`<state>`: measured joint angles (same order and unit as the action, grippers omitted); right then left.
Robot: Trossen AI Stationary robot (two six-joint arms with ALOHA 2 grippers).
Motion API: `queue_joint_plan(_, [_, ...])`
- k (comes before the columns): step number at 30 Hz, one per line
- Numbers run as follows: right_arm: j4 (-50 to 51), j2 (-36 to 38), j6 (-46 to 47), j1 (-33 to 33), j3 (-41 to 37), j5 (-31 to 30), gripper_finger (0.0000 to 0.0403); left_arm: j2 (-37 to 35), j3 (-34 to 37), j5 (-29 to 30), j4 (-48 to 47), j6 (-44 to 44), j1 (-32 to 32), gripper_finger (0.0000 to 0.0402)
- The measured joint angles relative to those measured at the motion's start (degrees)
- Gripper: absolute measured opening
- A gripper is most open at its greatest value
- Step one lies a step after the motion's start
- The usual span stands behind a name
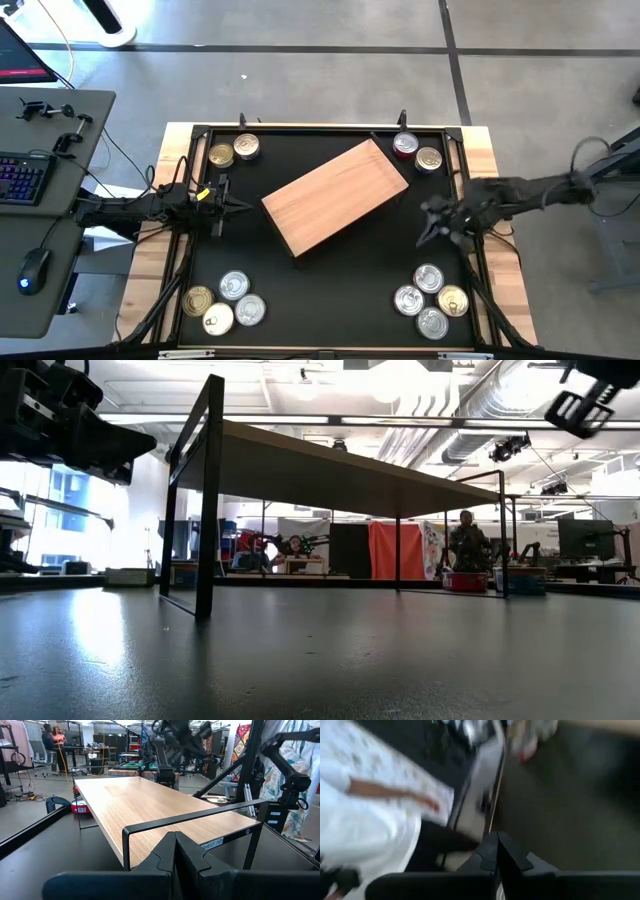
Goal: Stack canned seafood by type on shelf
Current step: Put the red tuna can on the shelf
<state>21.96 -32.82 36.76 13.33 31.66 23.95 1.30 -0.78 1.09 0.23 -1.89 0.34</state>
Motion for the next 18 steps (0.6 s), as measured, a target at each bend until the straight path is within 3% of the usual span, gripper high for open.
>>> queue_joint_plan(4, [0.11,-12.05,5.00,10.01,1.14,-2.36,0.0000,0.00,0.02,-0.01,0.00,0.00,0.00,0.0000])
queue_joint_plan(9, [0.07,-24.19,19.75,20.47,1.25,-10.72,0.0000,0.00,0.00,-0.01,-0.01,0.00,0.00,0.0000])
queue_joint_plan(13, [0.17,-32.09,30.47,24.97,3.32,-16.94,0.0000,0.00,0.00,0.00,-0.02,0.00,0.00,0.0000])
queue_joint_plan(18, [1.87,-40.07,36.84,26.50,8.32,-19.61,0.0000,0.00,0.00,0.00,0.00,0.00,0.00,0.0000])
